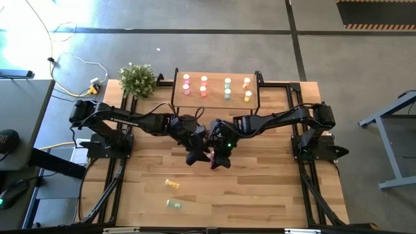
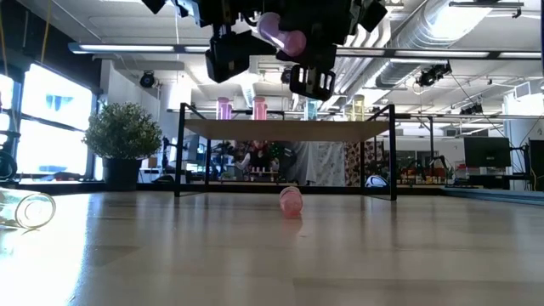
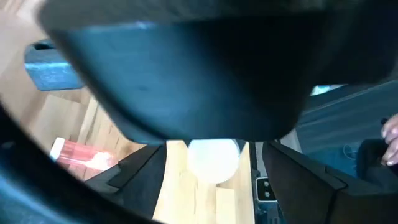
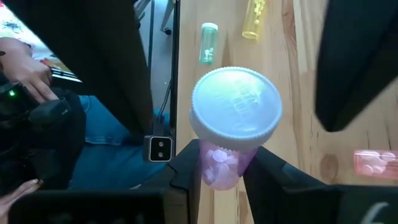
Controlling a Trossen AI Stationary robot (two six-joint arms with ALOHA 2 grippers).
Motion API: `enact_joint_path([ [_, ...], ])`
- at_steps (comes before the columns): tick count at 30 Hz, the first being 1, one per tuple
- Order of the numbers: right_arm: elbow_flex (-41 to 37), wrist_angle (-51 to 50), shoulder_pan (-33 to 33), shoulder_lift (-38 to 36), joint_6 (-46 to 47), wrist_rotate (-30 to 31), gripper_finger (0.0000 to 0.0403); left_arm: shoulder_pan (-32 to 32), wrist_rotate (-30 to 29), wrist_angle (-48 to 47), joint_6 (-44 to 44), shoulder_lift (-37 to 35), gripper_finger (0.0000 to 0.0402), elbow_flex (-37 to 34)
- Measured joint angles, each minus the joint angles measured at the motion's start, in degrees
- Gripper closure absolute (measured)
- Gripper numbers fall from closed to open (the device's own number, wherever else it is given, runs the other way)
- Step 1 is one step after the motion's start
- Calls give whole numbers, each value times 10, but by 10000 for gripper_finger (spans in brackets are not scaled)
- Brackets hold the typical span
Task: Pick and place medicine bottles onto shelf by color
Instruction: Put the purple pill bottle on the shelf aligned with the other purple pill bottles
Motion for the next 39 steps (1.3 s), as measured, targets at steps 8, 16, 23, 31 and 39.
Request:
enact_joint_path([
  [8, 0, 29, 0, 0, 11, -1, 322, -4, 3, 0, 1, 0, 147, 0],
  [16, 0, 34, 0, 0, 11, -2, 322, -5, 4, -7, 2, 0, 160, 0],
  [23, 0, 34, 0, 0, 10, -2, 322, -5, 4, -7, 2, 0, 220, 0],
  [31, 0, 35, 0, 0, 9, -2, 322, -5, 4, -6, 18, 0, 273, 0],
  [39, 0, 35, -1, 0, -2, -3, 322, -5, 4, -6, 18, 0, 285, 0],
])
